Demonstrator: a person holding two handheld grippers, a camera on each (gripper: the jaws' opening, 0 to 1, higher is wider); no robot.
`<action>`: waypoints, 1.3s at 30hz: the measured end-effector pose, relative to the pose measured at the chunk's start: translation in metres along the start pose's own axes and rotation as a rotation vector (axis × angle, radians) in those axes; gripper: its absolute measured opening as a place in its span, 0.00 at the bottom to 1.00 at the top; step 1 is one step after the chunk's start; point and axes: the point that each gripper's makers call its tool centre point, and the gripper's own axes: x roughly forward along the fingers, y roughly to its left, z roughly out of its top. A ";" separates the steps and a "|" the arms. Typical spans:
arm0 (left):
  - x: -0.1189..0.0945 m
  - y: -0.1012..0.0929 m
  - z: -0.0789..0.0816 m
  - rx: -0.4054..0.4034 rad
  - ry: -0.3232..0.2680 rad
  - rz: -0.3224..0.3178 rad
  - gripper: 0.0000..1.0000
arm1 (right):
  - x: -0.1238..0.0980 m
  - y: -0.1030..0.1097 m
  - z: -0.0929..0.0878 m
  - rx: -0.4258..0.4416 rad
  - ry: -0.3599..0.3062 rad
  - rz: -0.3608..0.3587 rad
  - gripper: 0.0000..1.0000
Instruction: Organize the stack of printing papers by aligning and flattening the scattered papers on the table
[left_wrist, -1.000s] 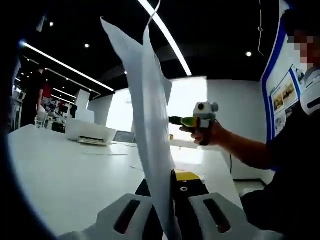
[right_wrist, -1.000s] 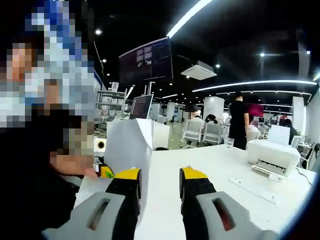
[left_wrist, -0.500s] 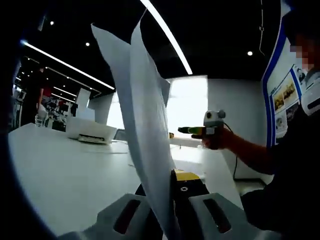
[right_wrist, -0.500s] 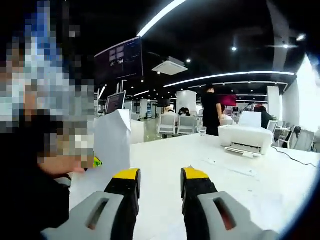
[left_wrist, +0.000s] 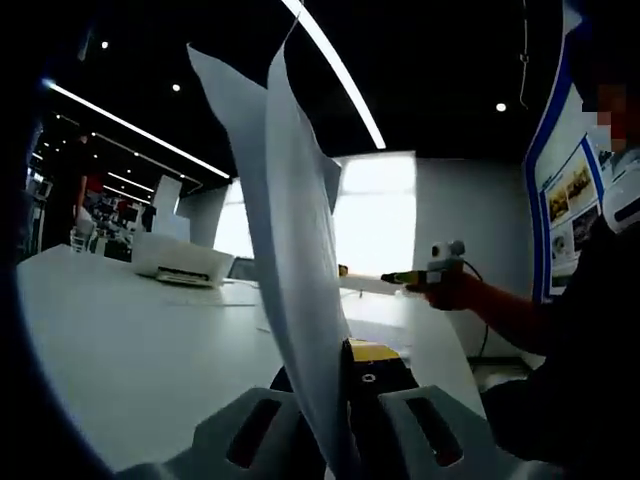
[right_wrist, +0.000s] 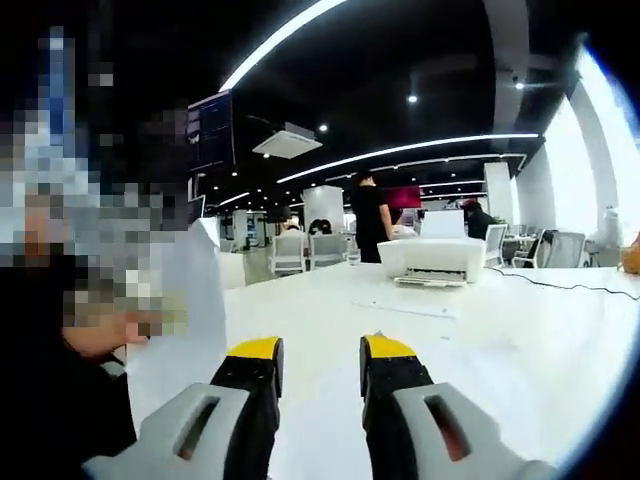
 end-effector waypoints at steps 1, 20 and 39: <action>0.000 0.000 0.000 0.000 0.000 0.000 0.05 | -0.005 -0.004 -0.003 0.004 0.002 -0.015 0.26; 0.000 0.000 -0.002 -0.001 0.010 0.002 0.05 | -0.041 -0.049 -0.062 -0.021 0.148 -0.237 0.29; 0.002 -0.003 -0.003 -0.001 0.014 0.000 0.05 | 0.002 -0.074 -0.082 -0.046 0.273 -0.323 0.55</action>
